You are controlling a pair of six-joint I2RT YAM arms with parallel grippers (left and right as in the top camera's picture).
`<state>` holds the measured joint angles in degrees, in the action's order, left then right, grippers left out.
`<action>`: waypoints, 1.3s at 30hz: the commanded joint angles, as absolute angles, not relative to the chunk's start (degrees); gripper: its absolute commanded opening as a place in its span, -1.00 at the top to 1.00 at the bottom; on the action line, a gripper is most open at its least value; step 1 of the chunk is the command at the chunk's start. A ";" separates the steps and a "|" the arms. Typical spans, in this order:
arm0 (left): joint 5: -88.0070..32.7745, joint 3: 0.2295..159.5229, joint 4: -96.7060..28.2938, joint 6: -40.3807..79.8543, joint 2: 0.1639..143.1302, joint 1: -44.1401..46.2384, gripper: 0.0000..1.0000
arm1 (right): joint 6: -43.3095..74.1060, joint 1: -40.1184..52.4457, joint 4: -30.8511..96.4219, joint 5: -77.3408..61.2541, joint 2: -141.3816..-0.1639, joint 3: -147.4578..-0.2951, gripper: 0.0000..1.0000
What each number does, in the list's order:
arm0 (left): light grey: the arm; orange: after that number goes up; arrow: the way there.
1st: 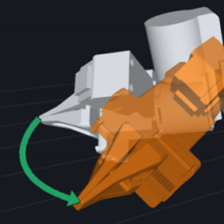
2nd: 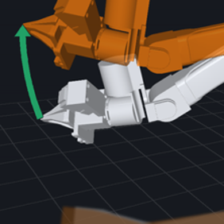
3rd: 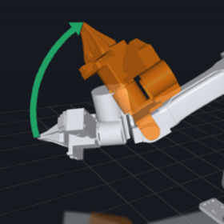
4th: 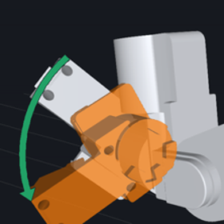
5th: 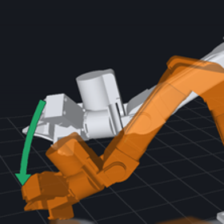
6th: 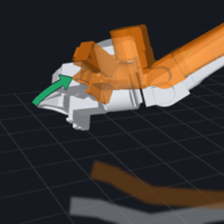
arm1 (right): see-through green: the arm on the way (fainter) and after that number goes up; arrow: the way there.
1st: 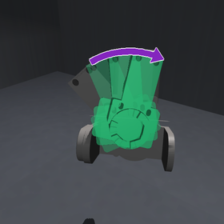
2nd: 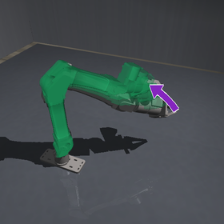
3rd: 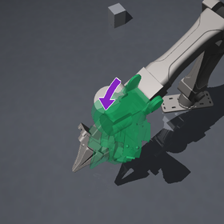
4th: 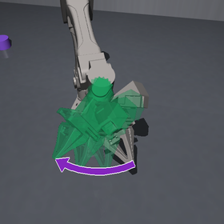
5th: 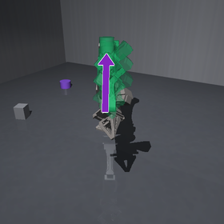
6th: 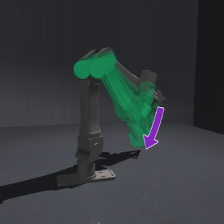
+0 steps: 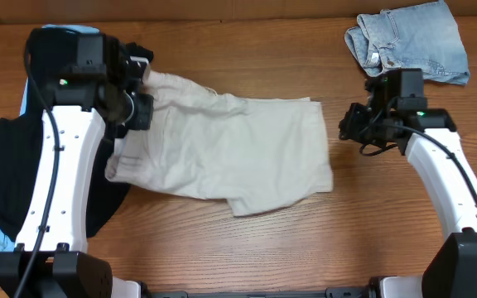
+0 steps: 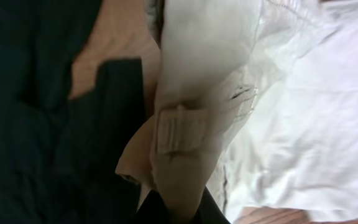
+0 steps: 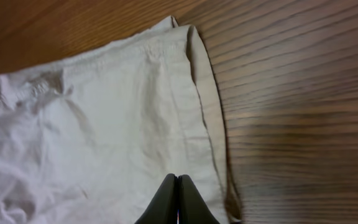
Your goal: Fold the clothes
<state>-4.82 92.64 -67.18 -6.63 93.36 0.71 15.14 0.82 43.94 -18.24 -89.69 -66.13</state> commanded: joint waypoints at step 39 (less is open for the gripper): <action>-9.72 114.58 -58.87 11.97 108.57 21.52 0.92 | 19.55 8.34 29.39 -19.81 -106.59 -58.06 0.92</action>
